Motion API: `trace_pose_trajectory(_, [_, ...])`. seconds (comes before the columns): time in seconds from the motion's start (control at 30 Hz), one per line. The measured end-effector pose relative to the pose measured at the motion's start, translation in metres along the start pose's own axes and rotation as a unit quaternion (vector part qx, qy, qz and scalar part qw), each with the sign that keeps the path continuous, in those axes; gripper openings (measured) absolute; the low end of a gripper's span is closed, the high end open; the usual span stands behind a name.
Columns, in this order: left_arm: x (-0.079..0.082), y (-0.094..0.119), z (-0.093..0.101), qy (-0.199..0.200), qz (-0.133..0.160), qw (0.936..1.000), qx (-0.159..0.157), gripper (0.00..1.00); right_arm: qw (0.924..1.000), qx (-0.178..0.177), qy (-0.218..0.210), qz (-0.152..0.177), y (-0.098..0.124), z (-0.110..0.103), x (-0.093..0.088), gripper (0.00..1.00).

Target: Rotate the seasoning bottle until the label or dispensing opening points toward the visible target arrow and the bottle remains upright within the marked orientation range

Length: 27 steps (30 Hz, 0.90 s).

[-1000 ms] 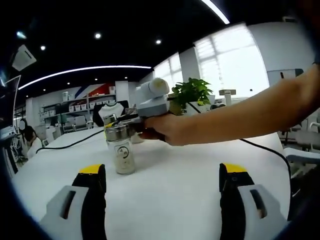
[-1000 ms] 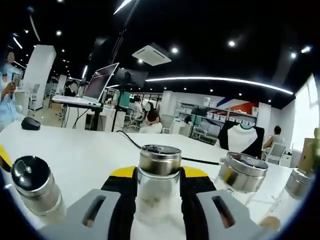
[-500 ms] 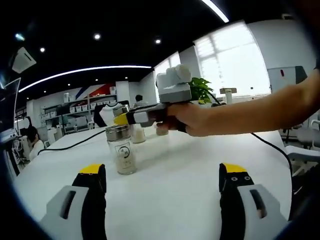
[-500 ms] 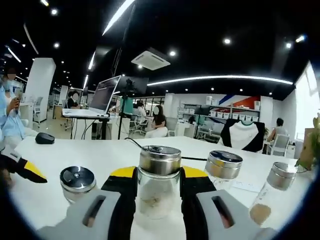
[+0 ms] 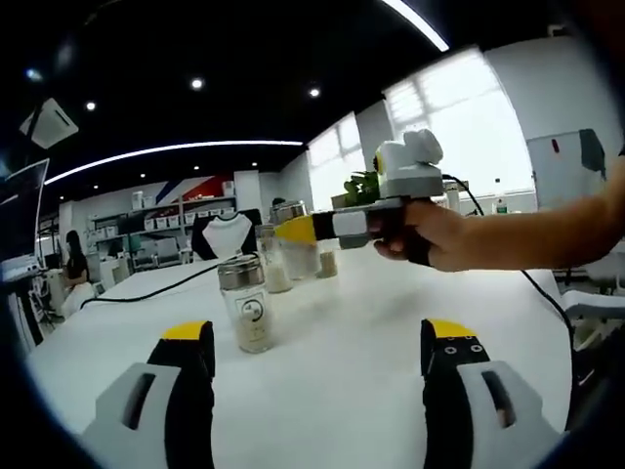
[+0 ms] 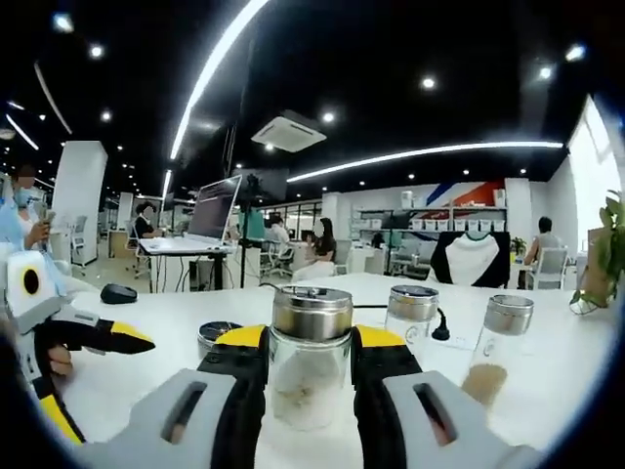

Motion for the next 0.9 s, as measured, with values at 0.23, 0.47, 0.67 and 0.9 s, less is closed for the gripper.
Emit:
trace_pose_trajectory(0.23, [0.0, -0.003, 0.006, 0.004, -0.001, 0.9997, -0.025, 0.87, 0.9992, 0.038, 0.005, -0.009, 0.024, -0.024, 0.002, 0.3])
trace_pose_trajectory(0.47, [0.008, -0.003, 0.013, 0.021, 0.034, 0.9976, -0.056, 0.74, 0.9957, 0.089, 0.023, -0.01, 0.049, -0.05, -0.002, 0.3])
trace_pose_trajectory(0.67, [0.015, -0.004, 0.02, 0.022, 0.061, 0.9935, -0.094, 0.69, 0.9922, 0.122, 0.026, -0.005, 0.073, -0.07, -0.011, 0.3])
trace_pose_trajectory(0.9, [0.021, -0.003, 0.039, 0.007, 0.085, 0.9784, -0.188, 0.57, 0.9861, 0.166, 0.005, 0.013, 0.087, -0.079, -0.021, 0.3])
Point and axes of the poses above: the point that each gripper's makers call its tool centre point, and the gripper's own axes: y roughly backward along the fingers, z roughly to its right, x roughly out of its top, the point moved 10 cm from there along y, roughly backward along the fingers, and after that the axes turned 13 degrees about -y, right-handed, at the moved point
